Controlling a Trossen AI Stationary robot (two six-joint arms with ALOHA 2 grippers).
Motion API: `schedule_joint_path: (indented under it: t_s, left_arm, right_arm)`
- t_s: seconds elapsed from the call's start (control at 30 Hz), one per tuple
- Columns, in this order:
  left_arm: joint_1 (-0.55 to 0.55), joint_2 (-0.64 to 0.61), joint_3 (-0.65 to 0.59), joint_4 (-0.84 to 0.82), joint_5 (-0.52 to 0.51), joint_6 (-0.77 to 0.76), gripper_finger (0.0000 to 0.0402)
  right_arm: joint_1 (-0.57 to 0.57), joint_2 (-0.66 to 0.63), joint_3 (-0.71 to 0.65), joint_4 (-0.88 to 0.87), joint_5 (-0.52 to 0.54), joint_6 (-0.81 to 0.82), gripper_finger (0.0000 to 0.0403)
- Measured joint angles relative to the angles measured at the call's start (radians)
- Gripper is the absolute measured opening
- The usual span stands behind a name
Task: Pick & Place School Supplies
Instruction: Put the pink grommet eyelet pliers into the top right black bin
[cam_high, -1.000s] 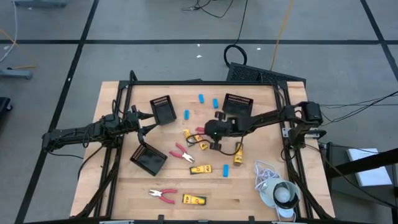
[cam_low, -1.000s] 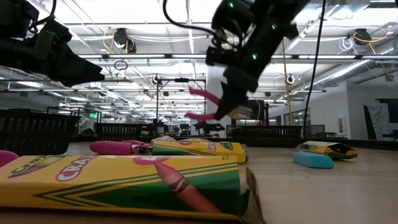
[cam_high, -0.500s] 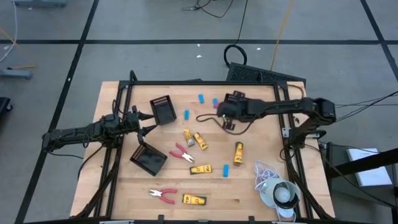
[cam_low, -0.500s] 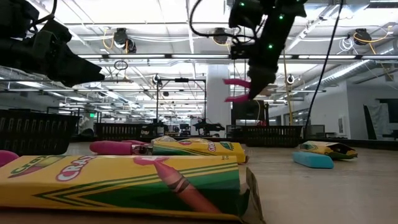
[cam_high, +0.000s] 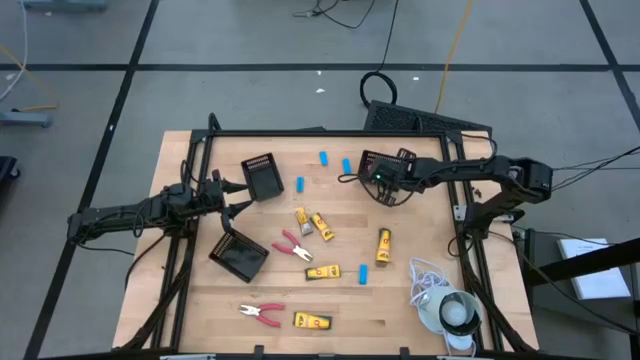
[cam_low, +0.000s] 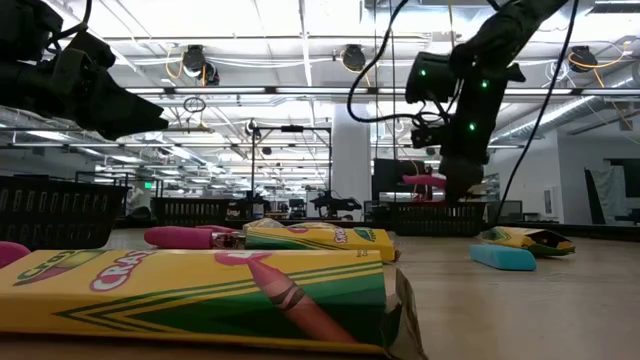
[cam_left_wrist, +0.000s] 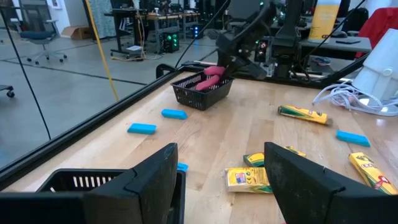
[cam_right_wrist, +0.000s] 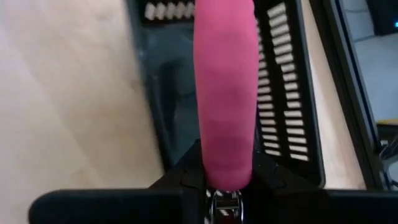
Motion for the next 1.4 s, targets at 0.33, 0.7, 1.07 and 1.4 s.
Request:
schedule_joint_path:
  t_s: [0.33, 0.7, 1.07, 1.4]
  left_arm:
    - [0.0, 0.0, 0.0, 0.0, 0.0, -0.002, 0.0244]
    - [0.0, 0.0, 0.0, 0.0, -0.001, -0.003, 0.0244]
    - [0.0, 0.0, 0.0, 0.0, -0.001, -0.003, 0.0243]
    - [0.0, 0.0, 0.0, 0.0, -0.001, -0.002, 0.0243]
  right_arm:
    - [-0.081, 0.001, -0.004, 0.108, -0.169, -0.053, 0.0046]
    - [-0.12, 0.052, -0.004, 0.156, -0.183, -0.081, 0.0046]
    - [-0.128, 0.045, -0.004, 0.22, -0.175, -0.09, 0.024]
    - [-0.147, 0.045, -0.004, 0.264, -0.084, -0.105, 0.0253]
